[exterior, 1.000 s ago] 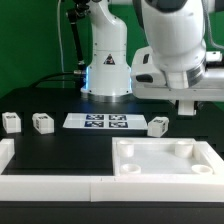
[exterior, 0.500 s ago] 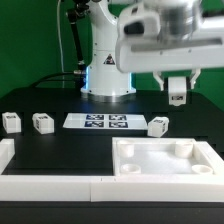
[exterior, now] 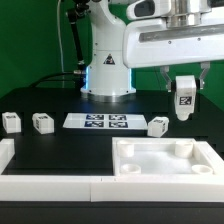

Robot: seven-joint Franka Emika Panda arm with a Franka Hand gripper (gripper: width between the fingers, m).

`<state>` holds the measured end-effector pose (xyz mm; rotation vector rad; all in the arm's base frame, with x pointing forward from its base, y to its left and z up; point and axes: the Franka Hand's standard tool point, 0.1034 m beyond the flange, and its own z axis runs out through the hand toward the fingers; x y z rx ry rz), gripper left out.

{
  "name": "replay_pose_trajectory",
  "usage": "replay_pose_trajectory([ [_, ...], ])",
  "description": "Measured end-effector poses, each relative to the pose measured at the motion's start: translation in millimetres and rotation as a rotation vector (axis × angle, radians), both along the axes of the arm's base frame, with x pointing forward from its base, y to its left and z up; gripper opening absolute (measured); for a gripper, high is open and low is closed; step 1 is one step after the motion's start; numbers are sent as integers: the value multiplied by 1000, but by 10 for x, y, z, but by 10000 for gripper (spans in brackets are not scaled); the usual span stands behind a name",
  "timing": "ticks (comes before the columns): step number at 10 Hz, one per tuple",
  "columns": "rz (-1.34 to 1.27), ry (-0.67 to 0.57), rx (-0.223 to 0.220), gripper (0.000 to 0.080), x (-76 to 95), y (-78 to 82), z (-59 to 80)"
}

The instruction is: Assemble square table

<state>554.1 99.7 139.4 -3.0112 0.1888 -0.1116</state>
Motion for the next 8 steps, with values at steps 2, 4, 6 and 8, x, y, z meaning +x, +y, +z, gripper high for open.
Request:
replay_pose_trajectory([
  [2, 44, -188, -29, 290, 362, 11, 154],
  [4, 86, -374, -38, 290, 438, 145, 166],
  [6, 90, -345, -41, 290, 402, 133, 127],
  [8, 107, -348, -47, 290, 407, 129, 106],
])
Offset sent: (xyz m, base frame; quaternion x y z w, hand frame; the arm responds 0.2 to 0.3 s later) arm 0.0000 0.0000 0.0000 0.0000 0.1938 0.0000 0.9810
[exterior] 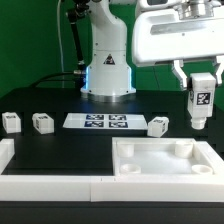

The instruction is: Assemble square table

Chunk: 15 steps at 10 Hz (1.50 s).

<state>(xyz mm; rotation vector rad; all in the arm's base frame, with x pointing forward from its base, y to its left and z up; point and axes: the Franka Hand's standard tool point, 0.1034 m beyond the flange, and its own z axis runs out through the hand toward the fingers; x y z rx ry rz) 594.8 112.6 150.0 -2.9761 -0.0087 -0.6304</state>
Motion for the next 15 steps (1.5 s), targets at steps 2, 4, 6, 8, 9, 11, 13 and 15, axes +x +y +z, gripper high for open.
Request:
replay_pose_trajectory([
  [2, 73, -47, -37, 290, 156, -37, -86],
  [4, 86, -67, -40, 290, 200, -4, -77],
  [6, 86, -67, -40, 290, 199, -5, -79],
  [8, 93, -98, -39, 290, 214, 42, -151],
  [9, 103, -100, -44, 290, 226, 46, -204],
  [11, 115, -110, -50, 290, 265, 43, -235],
  [13, 122, -100, -58, 290, 276, -2, -346],
  [15, 127, -90, -58, 290, 274, 31, -447],
])
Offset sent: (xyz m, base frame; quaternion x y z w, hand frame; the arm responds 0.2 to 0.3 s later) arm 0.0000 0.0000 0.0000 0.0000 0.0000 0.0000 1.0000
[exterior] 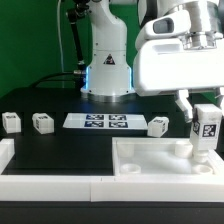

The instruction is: Assemble square table

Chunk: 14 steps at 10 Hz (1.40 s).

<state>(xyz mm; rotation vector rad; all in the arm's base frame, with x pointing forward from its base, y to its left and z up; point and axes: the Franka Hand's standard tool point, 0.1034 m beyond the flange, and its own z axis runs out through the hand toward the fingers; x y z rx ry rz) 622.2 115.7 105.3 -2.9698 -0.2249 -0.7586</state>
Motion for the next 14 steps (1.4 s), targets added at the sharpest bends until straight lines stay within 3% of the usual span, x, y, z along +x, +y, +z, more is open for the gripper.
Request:
replay_pose_trajectory([
  [9, 8, 18, -4, 290, 21, 37, -218],
  [11, 8, 19, -4, 529, 21, 37, -219],
  [12, 8, 19, -4, 611, 21, 37, -219],
  [14, 8, 19, -4, 642, 21, 37, -219],
])
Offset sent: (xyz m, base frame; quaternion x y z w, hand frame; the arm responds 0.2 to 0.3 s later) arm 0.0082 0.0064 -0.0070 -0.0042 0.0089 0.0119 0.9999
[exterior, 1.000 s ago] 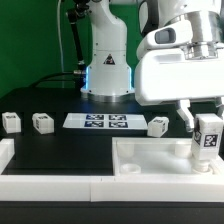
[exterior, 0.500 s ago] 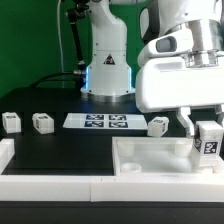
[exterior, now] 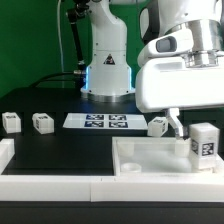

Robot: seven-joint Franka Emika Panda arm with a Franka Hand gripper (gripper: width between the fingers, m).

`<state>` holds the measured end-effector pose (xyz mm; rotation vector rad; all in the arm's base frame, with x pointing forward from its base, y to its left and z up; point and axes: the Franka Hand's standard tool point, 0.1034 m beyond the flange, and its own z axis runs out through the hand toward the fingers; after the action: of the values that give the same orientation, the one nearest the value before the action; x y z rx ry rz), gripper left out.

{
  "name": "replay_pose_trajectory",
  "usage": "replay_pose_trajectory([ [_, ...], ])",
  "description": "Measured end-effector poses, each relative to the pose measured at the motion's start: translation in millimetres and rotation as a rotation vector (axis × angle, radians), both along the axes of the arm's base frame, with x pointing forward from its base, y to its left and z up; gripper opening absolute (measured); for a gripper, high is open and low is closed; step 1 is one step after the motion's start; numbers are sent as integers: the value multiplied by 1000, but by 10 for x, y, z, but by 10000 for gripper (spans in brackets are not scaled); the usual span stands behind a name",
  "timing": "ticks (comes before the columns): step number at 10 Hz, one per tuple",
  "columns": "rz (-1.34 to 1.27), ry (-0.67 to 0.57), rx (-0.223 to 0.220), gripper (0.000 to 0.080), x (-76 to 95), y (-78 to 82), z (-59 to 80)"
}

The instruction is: Assemble square table

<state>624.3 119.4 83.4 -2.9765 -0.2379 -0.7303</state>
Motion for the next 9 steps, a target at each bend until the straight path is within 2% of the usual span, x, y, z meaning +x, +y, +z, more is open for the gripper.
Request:
replay_pose_trajectory([
  [9, 0, 0, 0, 648, 0, 0, 0],
])
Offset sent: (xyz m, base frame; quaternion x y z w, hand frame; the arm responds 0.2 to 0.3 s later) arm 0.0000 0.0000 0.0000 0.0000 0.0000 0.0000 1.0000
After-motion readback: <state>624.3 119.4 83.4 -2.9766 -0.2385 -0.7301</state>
